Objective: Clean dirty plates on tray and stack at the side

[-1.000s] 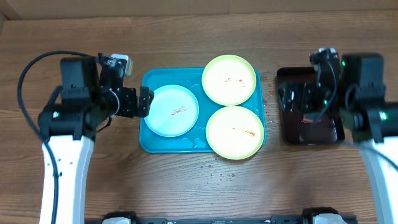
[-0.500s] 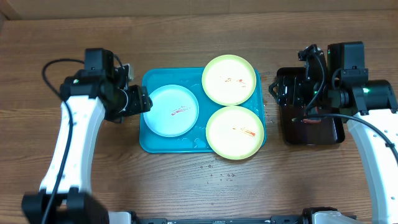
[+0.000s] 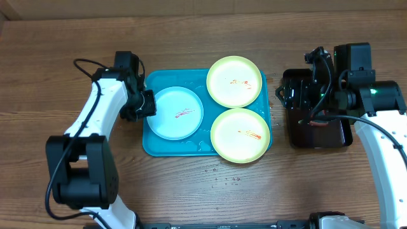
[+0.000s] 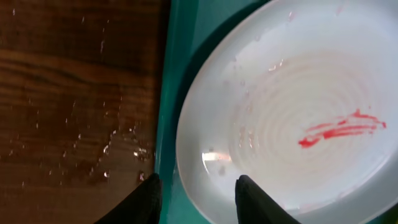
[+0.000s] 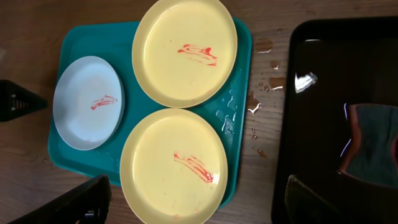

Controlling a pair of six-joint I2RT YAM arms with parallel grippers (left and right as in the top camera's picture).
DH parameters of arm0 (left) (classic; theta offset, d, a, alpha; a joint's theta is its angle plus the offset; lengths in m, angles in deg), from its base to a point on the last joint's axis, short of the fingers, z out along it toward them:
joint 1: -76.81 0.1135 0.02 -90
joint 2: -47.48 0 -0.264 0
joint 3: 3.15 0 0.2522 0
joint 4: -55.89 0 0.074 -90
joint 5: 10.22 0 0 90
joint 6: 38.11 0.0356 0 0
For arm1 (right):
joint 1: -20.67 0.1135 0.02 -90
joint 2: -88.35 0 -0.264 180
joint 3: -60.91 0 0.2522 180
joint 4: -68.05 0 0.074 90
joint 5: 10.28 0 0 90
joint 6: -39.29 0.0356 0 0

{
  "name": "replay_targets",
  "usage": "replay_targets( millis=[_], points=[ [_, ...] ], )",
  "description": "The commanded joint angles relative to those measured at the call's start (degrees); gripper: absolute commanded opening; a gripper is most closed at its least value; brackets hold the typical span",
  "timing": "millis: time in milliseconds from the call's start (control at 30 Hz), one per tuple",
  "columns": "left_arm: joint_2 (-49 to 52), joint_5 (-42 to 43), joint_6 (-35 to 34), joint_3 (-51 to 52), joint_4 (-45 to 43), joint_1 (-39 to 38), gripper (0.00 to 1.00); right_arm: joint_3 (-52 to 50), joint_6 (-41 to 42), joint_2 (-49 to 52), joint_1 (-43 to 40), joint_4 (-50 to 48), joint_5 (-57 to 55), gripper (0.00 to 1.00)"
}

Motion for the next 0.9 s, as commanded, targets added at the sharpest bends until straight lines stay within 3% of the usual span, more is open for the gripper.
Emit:
replay_targets(
  millis=[0,367,567,867],
  points=[
    [2.1,-1.5,3.9,-1.0,-1.2,-0.2,0.37,1.4,0.0,0.1,-0.2,-0.1,-0.3,0.91],
    [5.6,-2.7,7.4,-1.0,-3.2,-0.5,0.31,1.4,0.0,0.1,-0.2,0.2,-0.3,0.91],
    [7.8,-2.2,7.5,-1.0,-4.2,-0.5,0.23,1.2,-0.1,0.1,-0.2,0.9,-0.4,0.91],
    [7.8,-1.0,7.5,-0.9,-5.9,-0.5,0.21,1.2,0.0,0.1,-0.2,1.0,-0.5,0.90]
  ],
)
